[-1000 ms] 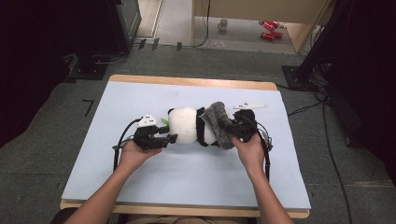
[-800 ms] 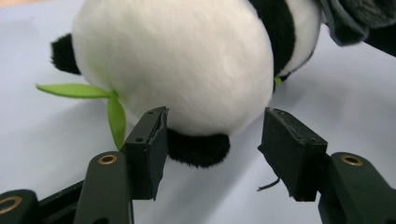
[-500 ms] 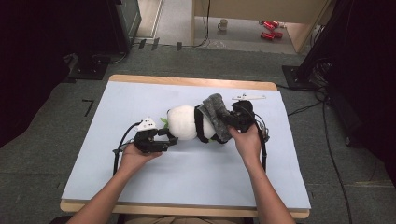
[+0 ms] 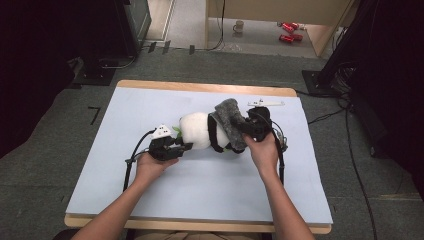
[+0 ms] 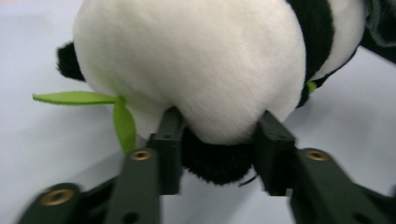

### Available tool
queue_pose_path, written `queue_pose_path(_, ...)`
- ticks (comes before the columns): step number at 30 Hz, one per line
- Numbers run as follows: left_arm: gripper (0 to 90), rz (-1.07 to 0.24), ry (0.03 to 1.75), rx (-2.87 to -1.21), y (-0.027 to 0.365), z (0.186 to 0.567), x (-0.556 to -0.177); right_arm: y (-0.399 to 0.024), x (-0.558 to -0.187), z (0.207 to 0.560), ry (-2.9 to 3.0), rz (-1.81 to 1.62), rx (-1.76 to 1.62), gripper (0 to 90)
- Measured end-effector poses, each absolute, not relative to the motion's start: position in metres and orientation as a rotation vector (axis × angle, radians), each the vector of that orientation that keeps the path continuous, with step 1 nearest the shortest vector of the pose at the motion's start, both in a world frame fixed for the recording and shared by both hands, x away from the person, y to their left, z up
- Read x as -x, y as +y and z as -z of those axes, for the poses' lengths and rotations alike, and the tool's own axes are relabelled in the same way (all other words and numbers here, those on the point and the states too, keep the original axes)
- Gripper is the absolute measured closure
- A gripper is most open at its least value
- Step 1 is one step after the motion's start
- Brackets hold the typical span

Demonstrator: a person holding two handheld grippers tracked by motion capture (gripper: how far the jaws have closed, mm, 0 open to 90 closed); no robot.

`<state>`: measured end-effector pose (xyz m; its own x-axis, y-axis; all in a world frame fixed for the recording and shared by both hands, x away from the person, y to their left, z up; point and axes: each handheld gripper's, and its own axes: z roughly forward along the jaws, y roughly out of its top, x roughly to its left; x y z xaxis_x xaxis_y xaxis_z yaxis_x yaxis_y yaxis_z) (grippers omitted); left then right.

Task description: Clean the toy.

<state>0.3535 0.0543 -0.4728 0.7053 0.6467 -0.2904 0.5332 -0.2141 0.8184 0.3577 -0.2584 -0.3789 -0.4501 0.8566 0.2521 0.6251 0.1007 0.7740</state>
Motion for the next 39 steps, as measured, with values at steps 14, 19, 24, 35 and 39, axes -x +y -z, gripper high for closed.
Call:
queue_pose_path(14, 70.0, -0.002, 0.985, -1.825, 0.051, 0.444, -0.326, -0.208, -0.33, 0.353, 2.244, -1.423, -1.32, 77.2)
queue_pose_path(19, 69.1, -0.053, 0.965, -1.832, 0.042, 0.445, -0.321, -0.178, -0.328, 0.369, 2.321, -1.377, -1.297, 76.4)
queue_pose_path(24, 68.7, -0.062, 0.982, -1.872, 0.04, 0.45, -0.324, -0.17, -0.329, 0.39, 2.341, -1.32, -1.279, 76.9)
queue_pose_path(35, 68.8, -0.068, 0.991, -1.868, 0.048, 0.458, -0.336, -0.195, -0.338, 0.396, 2.272, -1.167, -1.291, 77.5)
queue_pose_path(39, 68.7, -0.074, 0.977, -1.871, 0.049, 0.459, -0.339, -0.211, -0.342, 0.395, 2.255, -1.214, -1.352, 77.7)
